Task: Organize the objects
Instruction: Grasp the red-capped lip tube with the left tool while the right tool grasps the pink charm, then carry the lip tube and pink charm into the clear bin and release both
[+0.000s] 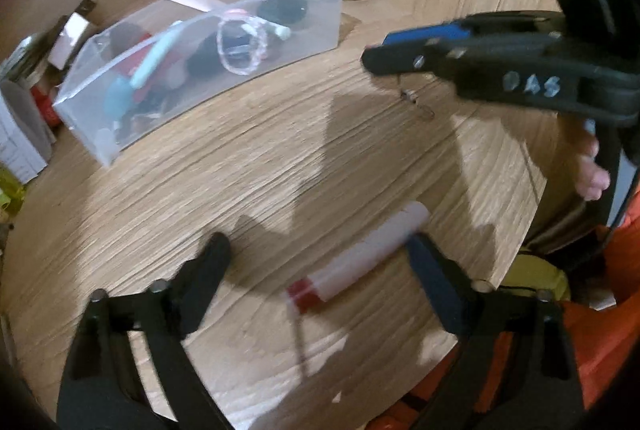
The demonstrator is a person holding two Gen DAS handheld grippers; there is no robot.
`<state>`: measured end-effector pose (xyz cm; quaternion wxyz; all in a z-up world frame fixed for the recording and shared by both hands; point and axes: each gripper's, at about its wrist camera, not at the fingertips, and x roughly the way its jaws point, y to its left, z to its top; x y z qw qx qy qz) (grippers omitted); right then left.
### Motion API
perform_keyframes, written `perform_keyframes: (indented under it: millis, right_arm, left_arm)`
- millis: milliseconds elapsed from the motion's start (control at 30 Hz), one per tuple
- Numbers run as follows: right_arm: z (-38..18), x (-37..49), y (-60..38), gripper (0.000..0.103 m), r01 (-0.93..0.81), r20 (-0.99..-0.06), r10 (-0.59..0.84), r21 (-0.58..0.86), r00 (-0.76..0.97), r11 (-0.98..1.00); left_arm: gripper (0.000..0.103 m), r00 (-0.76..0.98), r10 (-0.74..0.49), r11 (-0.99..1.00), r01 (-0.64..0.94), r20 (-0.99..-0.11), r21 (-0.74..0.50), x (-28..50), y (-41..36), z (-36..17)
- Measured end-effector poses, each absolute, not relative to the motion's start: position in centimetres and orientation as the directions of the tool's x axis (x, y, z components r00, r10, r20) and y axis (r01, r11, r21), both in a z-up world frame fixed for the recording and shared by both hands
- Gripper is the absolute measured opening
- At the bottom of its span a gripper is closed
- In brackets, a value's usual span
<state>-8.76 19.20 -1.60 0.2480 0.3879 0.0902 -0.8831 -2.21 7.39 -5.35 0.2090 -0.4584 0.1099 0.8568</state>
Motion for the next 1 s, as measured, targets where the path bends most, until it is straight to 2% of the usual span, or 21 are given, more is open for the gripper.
perform_keyframes:
  millis: [67,233,300,533,1000]
  right_arm:
    - [-1.1,-8.8,20.0,0.025,0.490,-0.720,-0.364,0.038,-0.591,-0.871]
    - [-0.8,-9.0,21.3,0.025,0.465,-0.712,-0.357,0.049,-0.604,-0.884]
    - [-0.9,-9.2,21.5,0.025,0.463,-0.713,-0.361,0.058,-0.601,-0.885]
    - [-1.5,-9.8,20.7,0.025,0.474,-0.713,-0.385,0.084,-0.586,-0.877]
    - [2.4,-11.2,19.4,0.025,0.499,-0.632,-0.436,0.089,-0.641,-0.862]
  left_arm:
    - [0.070,-0.495,0.268,-0.888,-0.460,-0.826,-0.013,-2.4,7.2,-5.2]
    - [0.025,-0.516,0.252,-0.910,-0.413,-0.819,-0.020,-2.6,6.0,-5.0]
    - [0.015,-0.520,0.234,-0.924,-0.382,-0.821,-0.021,-3.0,5.4,-5.0]
    - [0.015,-0.561,0.215,-0.951,-0.308,-0.799,-0.039,-4.4,4.3,-3.9]
    - [0.015,-0.718,0.217,-0.969,-0.243,-0.662,-0.054,-6.2,2.5,2.6]
